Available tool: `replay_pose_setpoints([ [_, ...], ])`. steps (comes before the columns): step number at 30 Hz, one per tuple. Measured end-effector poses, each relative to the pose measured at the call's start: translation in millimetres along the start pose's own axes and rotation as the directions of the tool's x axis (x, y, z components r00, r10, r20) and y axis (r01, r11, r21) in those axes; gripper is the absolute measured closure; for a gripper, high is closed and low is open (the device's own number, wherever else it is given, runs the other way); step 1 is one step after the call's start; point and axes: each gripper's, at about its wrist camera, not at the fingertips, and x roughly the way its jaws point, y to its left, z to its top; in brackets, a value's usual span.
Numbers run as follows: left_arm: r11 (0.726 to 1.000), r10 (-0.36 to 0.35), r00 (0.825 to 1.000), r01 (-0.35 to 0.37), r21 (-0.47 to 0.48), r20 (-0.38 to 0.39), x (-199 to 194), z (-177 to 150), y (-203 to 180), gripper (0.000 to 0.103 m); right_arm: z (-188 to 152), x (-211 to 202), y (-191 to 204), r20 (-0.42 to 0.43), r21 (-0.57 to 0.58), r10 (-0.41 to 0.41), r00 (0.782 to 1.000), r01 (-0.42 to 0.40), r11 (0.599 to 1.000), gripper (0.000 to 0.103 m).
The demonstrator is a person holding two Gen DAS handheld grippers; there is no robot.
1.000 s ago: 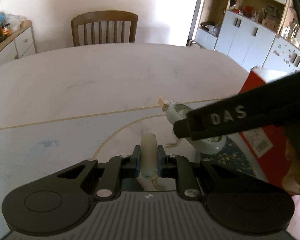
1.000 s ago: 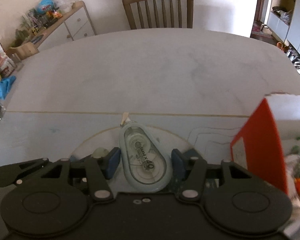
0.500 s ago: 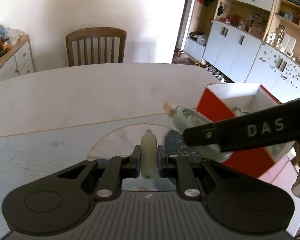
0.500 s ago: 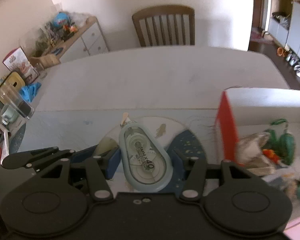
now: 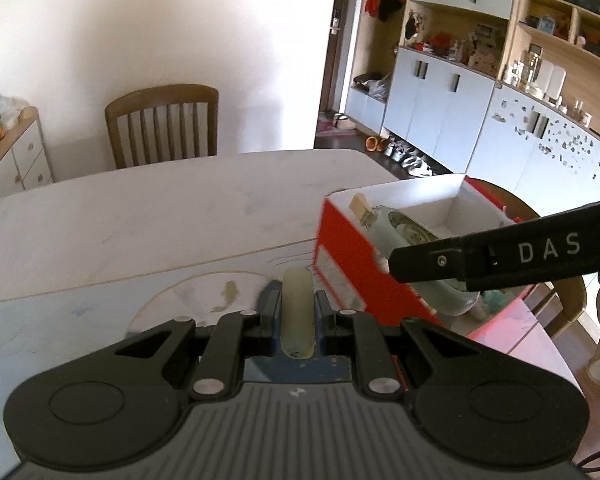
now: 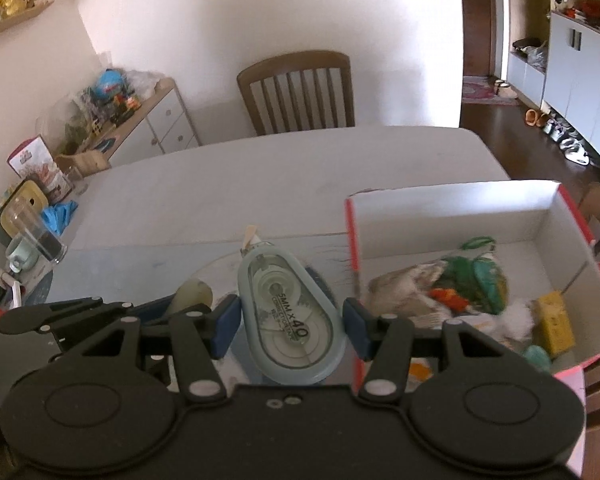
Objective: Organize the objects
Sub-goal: 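Carry the correction tape and cream cylinder into the shoebox and open both tools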
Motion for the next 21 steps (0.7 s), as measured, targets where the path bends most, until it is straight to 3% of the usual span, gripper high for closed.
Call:
replay_pose_setpoints([
  [21, 0.996, -0.030, 0.999, 0.028, 0.085, 0.015, 35, 36, -118, 0.088, -8, -35, -127, 0.057, 0.095, -0.024, 0.998, 0.019, 0.995, 0.048],
])
